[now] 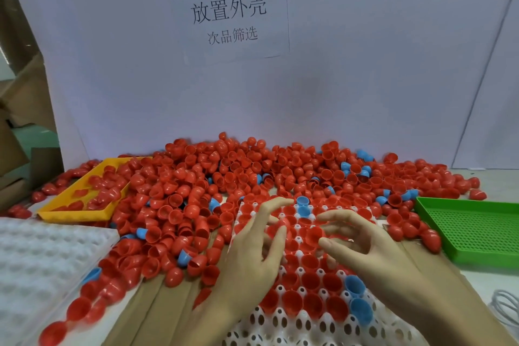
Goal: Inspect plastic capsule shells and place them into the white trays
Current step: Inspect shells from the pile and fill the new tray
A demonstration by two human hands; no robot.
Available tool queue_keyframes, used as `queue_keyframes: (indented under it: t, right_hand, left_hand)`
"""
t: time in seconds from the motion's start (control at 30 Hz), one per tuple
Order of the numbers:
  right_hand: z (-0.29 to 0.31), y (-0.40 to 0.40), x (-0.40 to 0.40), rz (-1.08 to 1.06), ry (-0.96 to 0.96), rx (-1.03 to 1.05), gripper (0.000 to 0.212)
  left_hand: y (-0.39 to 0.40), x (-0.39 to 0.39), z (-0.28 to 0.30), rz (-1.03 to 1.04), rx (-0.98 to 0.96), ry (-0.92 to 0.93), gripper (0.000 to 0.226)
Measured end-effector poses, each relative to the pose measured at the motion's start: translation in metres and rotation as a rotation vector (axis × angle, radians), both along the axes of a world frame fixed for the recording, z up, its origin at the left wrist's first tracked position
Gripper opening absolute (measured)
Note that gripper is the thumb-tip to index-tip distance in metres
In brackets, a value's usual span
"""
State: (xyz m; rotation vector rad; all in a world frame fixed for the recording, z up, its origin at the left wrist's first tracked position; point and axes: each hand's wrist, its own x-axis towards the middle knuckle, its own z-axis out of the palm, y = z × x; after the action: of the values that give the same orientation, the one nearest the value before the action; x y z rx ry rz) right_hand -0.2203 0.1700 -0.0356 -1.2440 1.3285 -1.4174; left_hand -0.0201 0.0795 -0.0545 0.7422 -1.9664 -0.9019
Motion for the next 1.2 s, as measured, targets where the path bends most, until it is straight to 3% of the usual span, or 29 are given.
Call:
queue_keyframes:
  t: [0.07, 0.13, 0.27, 0.4, 0.63, 0.77, 0.87, 0.93, 1.0, 1.1, 1.13, 1.2]
  right_hand:
    - [0.002, 0.000, 0.002, 0.014, -0.024, -0.014, 0.028]
    - [0.003, 0.001, 0.002, 0.015, -0.021, -0.024, 0.025]
    - [0.004, 0.000, -0.001, -0.026, 0.012, -0.042, 0.021]
    - [0.004, 0.000, 0.001, 0.025, 0.022, -0.052, 0.014]
    - [0.001, -0.001, 0.005, 0.005, 0.055, -0.074, 0.017]
    - [-0.012, -0.003, 0.004, -0.005, 0.383, -0.119, 0.041]
    - [-0.020, -0.007, 0.006, -0.140, 0.619, -0.213, 0.037]
    - [-0.020, -0.007, 0.006, -0.172, 0.639, -0.234, 0.029]
    - [-0.020, -0.006, 0.004, -0.178, 0.612, -0.238, 0.027]
    - [-0.022, -0.007, -0.001, -0.175, 0.555, -0.221, 0.025]
    - [-0.023, -0.008, -0.003, -0.175, 0.537, -0.205, 0.025]
    - [-0.024, -0.010, -0.006, -0.163, 0.507, -0.171, 0.026]
  left_hand:
    - [0.004, -0.003, -0.003, -0.032, -0.006, -0.016, 0.029]
    - [0.006, -0.003, -0.004, -0.075, 0.116, 0.051, 0.027]
    - [0.004, 0.001, 0.000, -0.295, 0.331, 0.085, 0.041]
    - [0.010, -0.003, -0.001, -0.330, 0.234, 0.062, 0.055]
    - [0.012, -0.006, 0.003, -0.251, 0.248, 0.192, 0.029]
    - [0.011, -0.006, 0.004, -0.325, 0.368, 0.240, 0.027]
    - [0.008, -0.005, 0.001, -0.397, 0.483, 0.245, 0.030]
    - [0.004, -0.004, 0.002, -0.427, 0.572, 0.280, 0.032]
    - [-0.004, 0.000, 0.006, -0.346, 0.530, 0.278, 0.035]
    - [-0.026, 0.016, 0.011, 0.008, 0.248, 0.261, 0.029]
    - [-0.035, 0.024, 0.010, 0.167, 0.119, 0.200, 0.030]
    - [-0.051, 0.036, 0.005, 0.482, -0.133, -0.089, 0.045]
